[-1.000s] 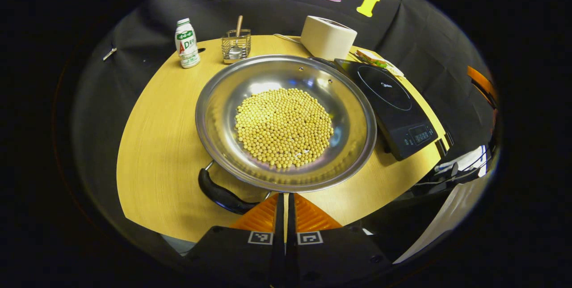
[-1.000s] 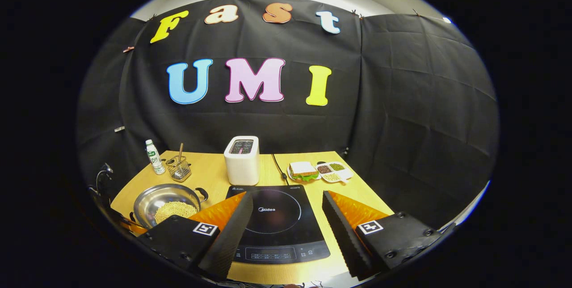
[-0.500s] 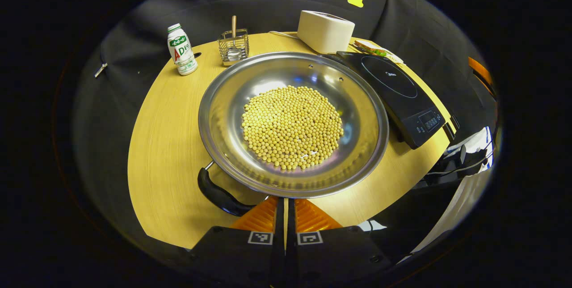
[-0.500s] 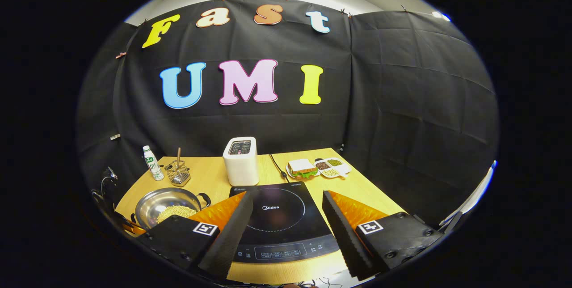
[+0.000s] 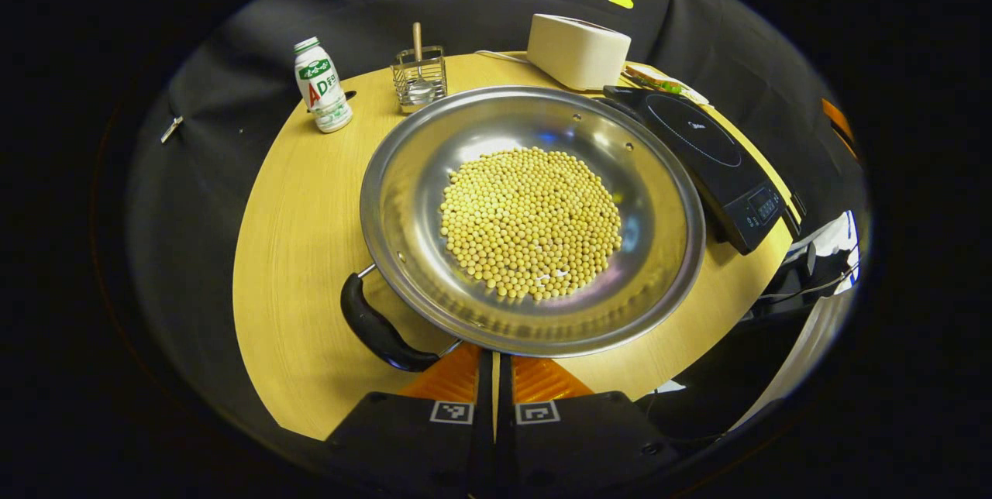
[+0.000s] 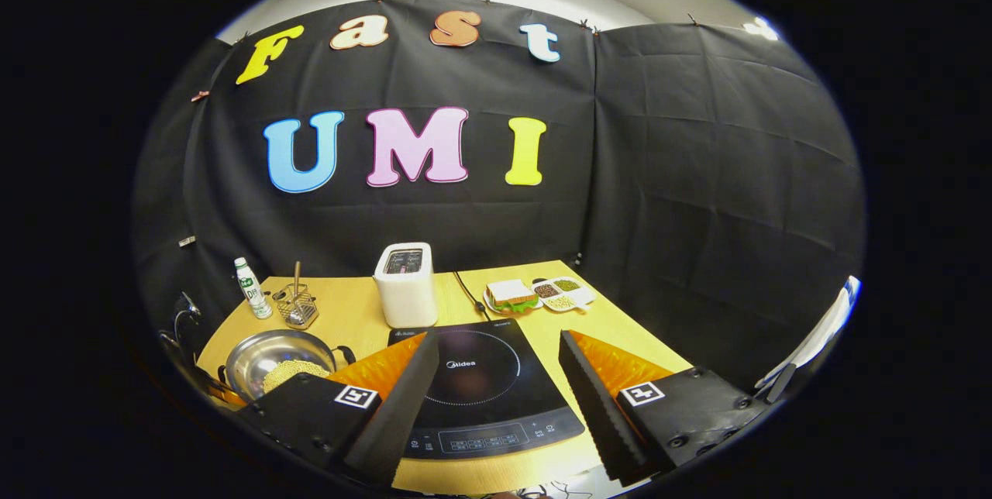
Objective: First push the handle of the pot to place it horizontally, then grasp the pot with both hands and set it on the induction cooktop.
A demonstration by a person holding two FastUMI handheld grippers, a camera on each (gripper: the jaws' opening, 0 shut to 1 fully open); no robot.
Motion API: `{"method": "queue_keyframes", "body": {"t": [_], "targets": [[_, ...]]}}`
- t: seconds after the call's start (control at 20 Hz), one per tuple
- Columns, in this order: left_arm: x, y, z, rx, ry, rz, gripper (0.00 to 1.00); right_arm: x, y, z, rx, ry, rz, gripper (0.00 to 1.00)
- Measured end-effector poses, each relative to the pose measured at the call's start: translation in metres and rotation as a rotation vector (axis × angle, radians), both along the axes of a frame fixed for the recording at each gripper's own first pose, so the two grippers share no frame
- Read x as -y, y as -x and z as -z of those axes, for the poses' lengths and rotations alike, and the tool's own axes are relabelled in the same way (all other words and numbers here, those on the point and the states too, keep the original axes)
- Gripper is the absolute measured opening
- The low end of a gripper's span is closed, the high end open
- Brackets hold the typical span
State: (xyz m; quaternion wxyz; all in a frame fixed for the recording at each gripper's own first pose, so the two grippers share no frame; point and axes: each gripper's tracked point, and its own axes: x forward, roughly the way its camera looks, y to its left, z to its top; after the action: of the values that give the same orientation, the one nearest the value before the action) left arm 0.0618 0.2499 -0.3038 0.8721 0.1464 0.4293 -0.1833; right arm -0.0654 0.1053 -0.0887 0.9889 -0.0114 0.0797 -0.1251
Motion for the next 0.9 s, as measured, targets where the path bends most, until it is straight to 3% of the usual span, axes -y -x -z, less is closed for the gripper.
{"method": "queue_keyframes", "body": {"t": [0.6, 0.9], "targets": [[-0.035, -0.034, -0.007, 0.025, 0.004, -0.074, 0.05, -0.016, 0.004, 0.000, -0.014, 0.038, -0.008, 0.98], [-0.048, -0.059, -0.012, 0.043, 0.043, -0.154, 0.05, -0.016, 0.006, 0.001, -0.036, 0.066, -0.024, 0.98]]}}
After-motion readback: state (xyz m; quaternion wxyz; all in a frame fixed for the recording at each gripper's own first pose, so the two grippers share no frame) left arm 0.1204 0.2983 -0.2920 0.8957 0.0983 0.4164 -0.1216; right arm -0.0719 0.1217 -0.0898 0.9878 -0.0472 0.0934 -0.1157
